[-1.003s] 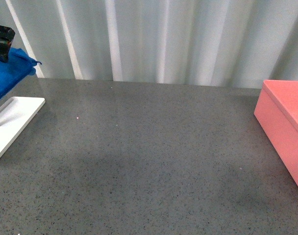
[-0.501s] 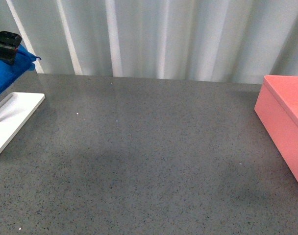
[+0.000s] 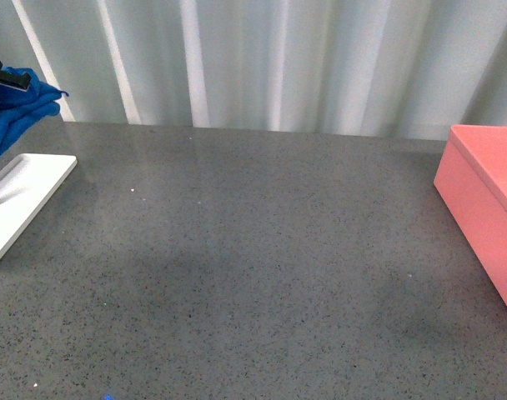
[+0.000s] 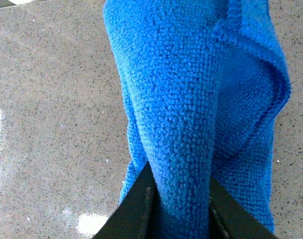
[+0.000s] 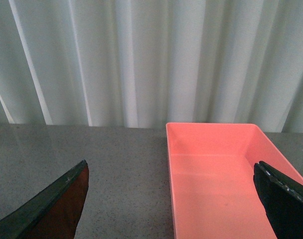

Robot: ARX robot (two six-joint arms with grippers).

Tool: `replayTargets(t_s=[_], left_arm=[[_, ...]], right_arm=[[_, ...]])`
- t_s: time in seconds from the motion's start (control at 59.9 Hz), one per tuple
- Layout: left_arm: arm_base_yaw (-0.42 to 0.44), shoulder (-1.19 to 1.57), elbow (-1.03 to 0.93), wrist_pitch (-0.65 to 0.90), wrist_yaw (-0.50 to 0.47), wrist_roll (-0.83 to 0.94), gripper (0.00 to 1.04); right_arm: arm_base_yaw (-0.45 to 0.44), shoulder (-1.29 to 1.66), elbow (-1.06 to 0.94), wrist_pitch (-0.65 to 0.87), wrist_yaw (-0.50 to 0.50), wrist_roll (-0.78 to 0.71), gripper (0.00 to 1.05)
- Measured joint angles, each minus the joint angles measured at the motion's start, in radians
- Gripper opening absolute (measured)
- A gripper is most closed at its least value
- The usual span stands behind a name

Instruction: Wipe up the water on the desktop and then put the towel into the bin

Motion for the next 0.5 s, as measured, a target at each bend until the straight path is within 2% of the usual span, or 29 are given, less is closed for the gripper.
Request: replayTargets(t_s=[0.1, 0.317, 0.501], left_arm=[[0.0, -0.006, 0.0, -0.002, 0.005, 0.009, 0.05], [-0.007, -0.048, 0.019, -0.012, 0.04, 0.054, 0.05], [-0.024, -0.162, 0.043, -0.013, 0.107, 0.094, 0.05]], right_arm=[[0.0, 0.0, 0.0, 0.0, 0.0, 0.0, 0.98], [0.0, 0.0, 0.0, 0.0, 0.0, 0.0, 0.98], [0.0, 0.0, 0.0, 0.0, 0.0, 0.0, 0.98]])
